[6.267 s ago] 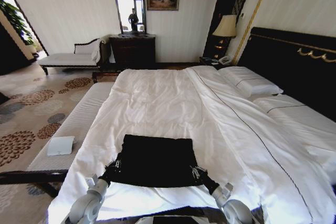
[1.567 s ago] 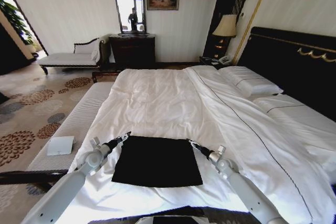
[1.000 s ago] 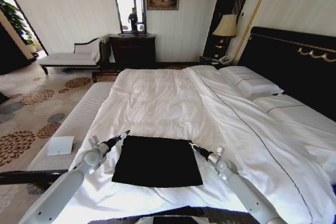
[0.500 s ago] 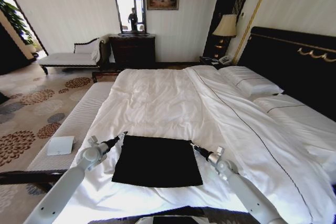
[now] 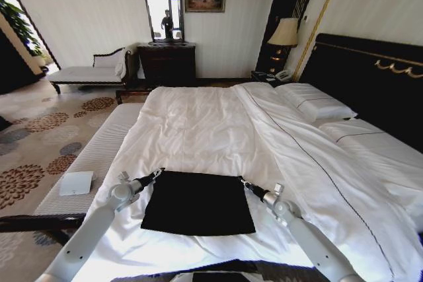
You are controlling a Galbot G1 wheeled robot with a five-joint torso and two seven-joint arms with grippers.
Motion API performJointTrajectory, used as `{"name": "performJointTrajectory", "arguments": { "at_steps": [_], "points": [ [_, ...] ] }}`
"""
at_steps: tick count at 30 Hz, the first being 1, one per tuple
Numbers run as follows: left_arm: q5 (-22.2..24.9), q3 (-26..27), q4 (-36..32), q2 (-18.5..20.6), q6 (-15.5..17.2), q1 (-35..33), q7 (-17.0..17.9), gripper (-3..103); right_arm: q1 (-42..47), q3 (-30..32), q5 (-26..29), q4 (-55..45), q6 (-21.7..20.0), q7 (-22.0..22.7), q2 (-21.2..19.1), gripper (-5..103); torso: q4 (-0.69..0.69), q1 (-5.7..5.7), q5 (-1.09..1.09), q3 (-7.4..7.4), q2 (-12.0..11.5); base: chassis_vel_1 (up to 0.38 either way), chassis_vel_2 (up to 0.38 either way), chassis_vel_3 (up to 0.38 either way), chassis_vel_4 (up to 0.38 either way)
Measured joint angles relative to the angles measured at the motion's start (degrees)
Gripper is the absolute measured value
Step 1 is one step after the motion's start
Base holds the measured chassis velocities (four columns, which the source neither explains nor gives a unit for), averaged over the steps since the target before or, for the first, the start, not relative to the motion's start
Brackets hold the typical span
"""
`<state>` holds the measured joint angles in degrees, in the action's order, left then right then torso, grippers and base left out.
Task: Fold the clothes on the bed.
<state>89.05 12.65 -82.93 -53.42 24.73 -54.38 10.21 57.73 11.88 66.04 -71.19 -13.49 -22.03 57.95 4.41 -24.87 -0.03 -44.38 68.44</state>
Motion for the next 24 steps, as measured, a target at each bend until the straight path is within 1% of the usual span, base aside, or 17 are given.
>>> {"name": "performJointTrajectory", "arguments": {
  "at_steps": [1, 3, 5, 6, 11, 12, 13, 14, 16, 17, 18, 19, 22, 23, 24],
  "points": [
    [-0.19, -0.19, 0.55, -0.21, 0.02, 0.46, -0.16, 88, 0.01, 0.00, 0.00, 0.04, 0.02, 0.01, 0.00, 0, 0.00, 0.00, -0.01, 0.00, 0.00, 0.000, 0.000, 0.000, 0.000],
    [-0.27, -0.30, 0.92, -0.38, 0.02, 0.78, -0.21, 88, 0.04, 0.00, 0.00, 0.07, 0.03, 0.01, -0.03, 0, 0.00, 0.00, 0.00, 0.00, 0.00, 0.000, 0.000, 0.000, 0.000],
    [-0.29, -0.42, 1.42, -0.64, 0.02, 1.24, -0.23, 77, 0.10, 0.01, 0.00, 0.14, 0.08, 0.01, -0.10, 0, 0.00, 0.00, 0.00, 0.00, 0.00, 0.000, 0.000, 0.000, 0.000],
    [-0.29, -0.42, 1.42, -0.64, 0.02, 1.24, -0.23, 77, 0.10, 0.01, 0.00, 0.14, 0.08, 0.01, -0.10, 0, 0.00, 0.00, 0.00, 0.00, 0.00, 0.000, 0.000, 0.000, 0.000],
    [-1.56, -1.36, 2.44, -0.87, 0.02, 1.65, -0.48, 50, 0.26, 0.21, -0.05, 0.31, 0.37, 0.02, -0.28, 0, -0.01, 0.00, 0.00, 0.00, 0.00, 0.000, 0.000, 0.000, 0.000],
    [-1.56, -1.36, 2.44, -0.87, 0.02, 1.65, -0.48, 50, 0.26, 0.21, -0.05, 0.31, 0.37, 0.02, -0.28, 0, -0.01, 0.00, 0.00, 0.00, 0.00, 0.000, 0.000, 0.000, 0.000],
    [-1.85, -1.55, 2.53, -0.87, 0.02, 1.67, -0.55, 44, 0.29, 0.24, -0.06, 0.31, 0.44, 0.03, -0.29, 0, -0.01, 0.00, 0.00, 0.00, 0.00, 0.000, 0.000, 0.000, 0.000],
    [-2.03, -1.69, 2.60, -0.87, 0.02, 1.72, -0.55, 44, 0.30, 0.28, -0.06, 0.29, 0.47, 0.05, -0.30, 0, -0.01, 0.00, 0.00, 0.00, 0.00, 0.000, 0.000, 0.000, 0.000],
    [-2.26, -1.89, 2.67, -0.98, 0.02, 1.80, -0.56, 33, 0.32, 0.34, -0.05, 0.21, 0.54, 0.09, -0.33, 0, -0.01, 0.00, 0.00, 0.00, 0.00, 0.000, 0.000, 0.000, 0.000],
    [-2.26, -1.89, 2.67, -0.98, 0.02, 1.80, -0.56, 33, 0.32, 0.34, -0.05, 0.21, 0.54, 0.09, -0.33, 0, -0.01, 0.00, 0.00, 0.00, 0.00, 0.000, 0.000, 0.000, 0.000],
    [-2.33, -1.97, 2.69, -1.02, 0.04, 1.81, -0.56, 28, 0.32, 0.36, -0.04, 0.13, 0.56, 0.12, -0.38, 0, 0.00, 0.00, -0.01, 0.00, 0.00, 0.000, 0.000, 0.000, 0.000],
    [-2.41, -2.04, 2.70, -1.02, 0.05, 1.81, -0.56, 28, 0.32, 0.38, -0.03, 0.06, 0.57, 0.14, -0.42, 0, 0.00, 0.00, -0.01, 0.00, 0.00, 0.000, 0.000, 0.000, 0.000],
    [-3.24, -2.39, 2.78, -0.96, -0.05, 1.70, -1.00, 12, 0.32, 0.45, 0.06, -0.10, 0.59, 0.27, -0.55, 0, 0.00, 0.00, -0.01, 0.00, 0.00, 0.000, 0.000, 0.000, 0.000],
    [-3.24, -2.39, 2.78, -0.96, -0.05, 1.70, -1.00, 12, 0.32, 0.45, 0.06, -0.10, 0.59, 0.27, -0.55, 0, 0.00, 0.00, -0.01, 0.00, 0.00, 0.000, 0.000, 0.000, 0.000],
    [-3.54, -2.40, 2.79, -0.91, -0.22, 1.54, -1.14, 7, 0.33, 0.50, 0.07, -0.14, 0.60, 0.31, -0.60, 0, 0.00, 0.00, -0.01, 0.00, 0.00, 0.000, 0.000, 0.000, 0.000]
  ]
}}
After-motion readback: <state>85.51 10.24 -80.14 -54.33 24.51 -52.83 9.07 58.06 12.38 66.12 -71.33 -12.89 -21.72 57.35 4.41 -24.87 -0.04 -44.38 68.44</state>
